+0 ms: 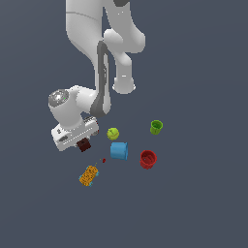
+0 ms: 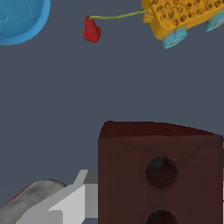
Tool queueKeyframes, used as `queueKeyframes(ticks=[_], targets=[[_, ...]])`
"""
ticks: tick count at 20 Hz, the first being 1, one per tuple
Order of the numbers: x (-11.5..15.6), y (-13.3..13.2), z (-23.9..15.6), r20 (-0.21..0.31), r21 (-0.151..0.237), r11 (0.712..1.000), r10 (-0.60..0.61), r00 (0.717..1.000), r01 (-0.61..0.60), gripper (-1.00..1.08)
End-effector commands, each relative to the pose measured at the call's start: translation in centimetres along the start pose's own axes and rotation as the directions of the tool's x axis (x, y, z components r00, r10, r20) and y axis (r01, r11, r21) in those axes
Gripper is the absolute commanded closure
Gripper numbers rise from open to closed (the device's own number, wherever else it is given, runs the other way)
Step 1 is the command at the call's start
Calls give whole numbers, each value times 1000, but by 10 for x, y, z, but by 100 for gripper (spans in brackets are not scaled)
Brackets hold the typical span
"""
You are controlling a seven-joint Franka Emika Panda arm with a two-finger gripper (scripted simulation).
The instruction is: Pick up a designated object from a clutter of objects.
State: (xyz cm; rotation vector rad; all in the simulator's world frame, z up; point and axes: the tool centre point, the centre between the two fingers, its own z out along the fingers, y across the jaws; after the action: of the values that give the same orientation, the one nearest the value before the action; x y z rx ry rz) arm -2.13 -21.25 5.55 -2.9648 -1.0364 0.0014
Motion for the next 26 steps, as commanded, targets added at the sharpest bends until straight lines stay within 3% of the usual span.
queueKeyframes(ticks=[1, 26], targets=[[6, -11, -13, -1, -2, 1000, -1, 1000, 1, 108], [90, -192, -212, 3, -6, 1000, -1, 1000, 1, 108]])
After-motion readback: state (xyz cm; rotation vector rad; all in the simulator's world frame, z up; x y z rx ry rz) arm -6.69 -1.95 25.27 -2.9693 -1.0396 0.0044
